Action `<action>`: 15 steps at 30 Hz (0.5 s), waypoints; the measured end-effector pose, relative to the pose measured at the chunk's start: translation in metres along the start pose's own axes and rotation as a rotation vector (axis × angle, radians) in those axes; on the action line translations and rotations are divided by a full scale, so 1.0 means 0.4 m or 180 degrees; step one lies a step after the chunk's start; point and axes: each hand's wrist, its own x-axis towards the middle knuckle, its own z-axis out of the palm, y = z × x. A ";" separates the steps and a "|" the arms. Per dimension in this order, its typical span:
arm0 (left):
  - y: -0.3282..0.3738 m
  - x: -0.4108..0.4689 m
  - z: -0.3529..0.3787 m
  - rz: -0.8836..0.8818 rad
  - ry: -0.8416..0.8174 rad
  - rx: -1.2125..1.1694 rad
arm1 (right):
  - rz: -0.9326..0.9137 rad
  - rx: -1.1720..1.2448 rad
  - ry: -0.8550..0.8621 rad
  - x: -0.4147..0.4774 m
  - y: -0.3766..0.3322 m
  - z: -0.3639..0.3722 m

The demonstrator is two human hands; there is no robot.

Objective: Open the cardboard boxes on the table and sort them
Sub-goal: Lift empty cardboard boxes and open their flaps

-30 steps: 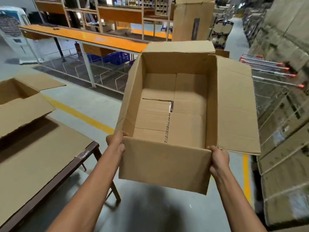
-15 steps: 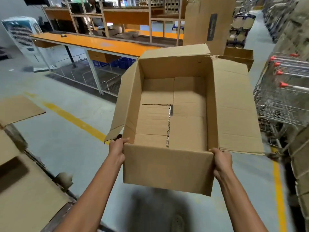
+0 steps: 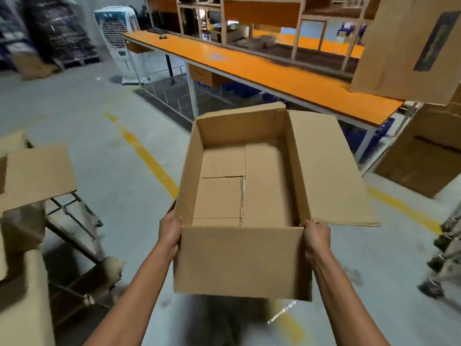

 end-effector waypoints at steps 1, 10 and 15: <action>0.009 0.043 -0.005 -0.0025 0.0104 -0.0022 | 0.0018 -0.0030 -0.0056 0.026 -0.017 0.048; 0.161 0.519 -0.042 0.0121 0.0650 -0.0459 | -0.0320 -0.0421 -0.0220 0.274 -0.234 0.562; 0.232 0.761 -0.113 0.0051 0.0880 -0.0331 | -0.0354 -0.0735 -0.0353 0.364 -0.341 0.830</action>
